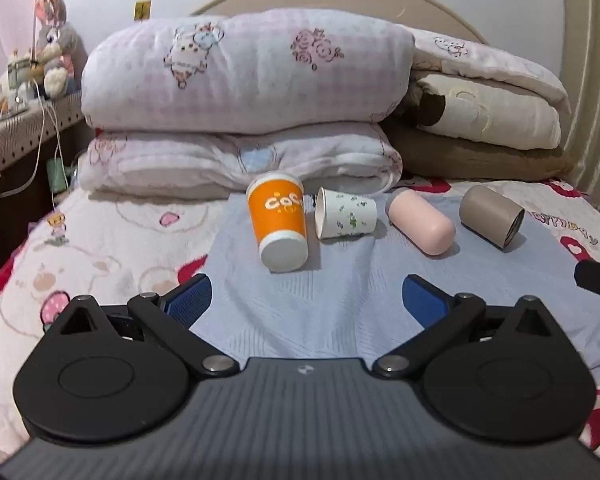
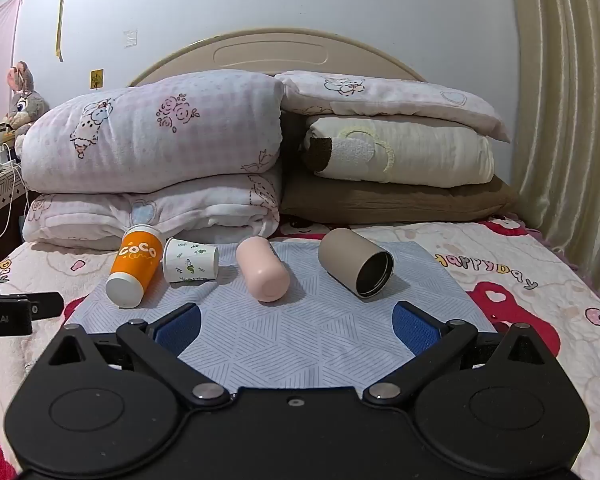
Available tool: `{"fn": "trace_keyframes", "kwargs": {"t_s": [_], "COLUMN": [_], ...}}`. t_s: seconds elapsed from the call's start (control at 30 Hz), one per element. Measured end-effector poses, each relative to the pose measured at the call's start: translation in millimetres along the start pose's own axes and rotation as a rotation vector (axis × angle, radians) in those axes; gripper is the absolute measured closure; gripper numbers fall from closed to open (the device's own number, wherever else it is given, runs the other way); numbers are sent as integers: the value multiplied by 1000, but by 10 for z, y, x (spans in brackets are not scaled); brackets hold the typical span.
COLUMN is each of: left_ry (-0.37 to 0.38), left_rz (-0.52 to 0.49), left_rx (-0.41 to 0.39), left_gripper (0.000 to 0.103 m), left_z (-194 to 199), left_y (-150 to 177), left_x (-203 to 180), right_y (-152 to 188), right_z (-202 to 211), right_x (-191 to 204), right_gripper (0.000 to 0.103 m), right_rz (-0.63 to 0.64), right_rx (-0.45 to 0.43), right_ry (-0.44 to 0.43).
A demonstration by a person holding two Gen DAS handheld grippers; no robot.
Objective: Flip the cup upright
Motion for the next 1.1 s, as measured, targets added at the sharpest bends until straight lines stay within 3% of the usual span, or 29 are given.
{"fn": "trace_keyframes", "kwargs": {"t_s": [0.07,0.17,0.3,0.57,1.1], "left_ry": [-4,35,31,45,62], "left_rz": [-31,-22,-13,45,60], "left_rx": [-59,-39,-73,-53,-23], "left_gripper": [0,0,0,0,0], "left_z": [148,121,115,79,38], "left_y": [-77,-110,-60,-89,-37], "left_x": [-38,16,30,164,140], "right_y": [0,5,7,12,-6], "right_z": [0,2,-3,-10,-10], "right_x": [0,1,-3,-16,-22], "right_gripper": [0,0,0,0,0], "right_rz": [0,0,-2,-2,0], "right_rx": [-2,-1,1,2,6], "right_ry": [0,1,-2,-2,-3]}}
Point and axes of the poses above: each gripper's, at about its wrist camera, not at the fingertips, and z roughly against the way its jaws point, x to its left, y to its underside, the point moved 10 cm from there along -z, roughly the way its jaws point, and after that the axes turned 3 degrees about -y, right-handed, at the moved point
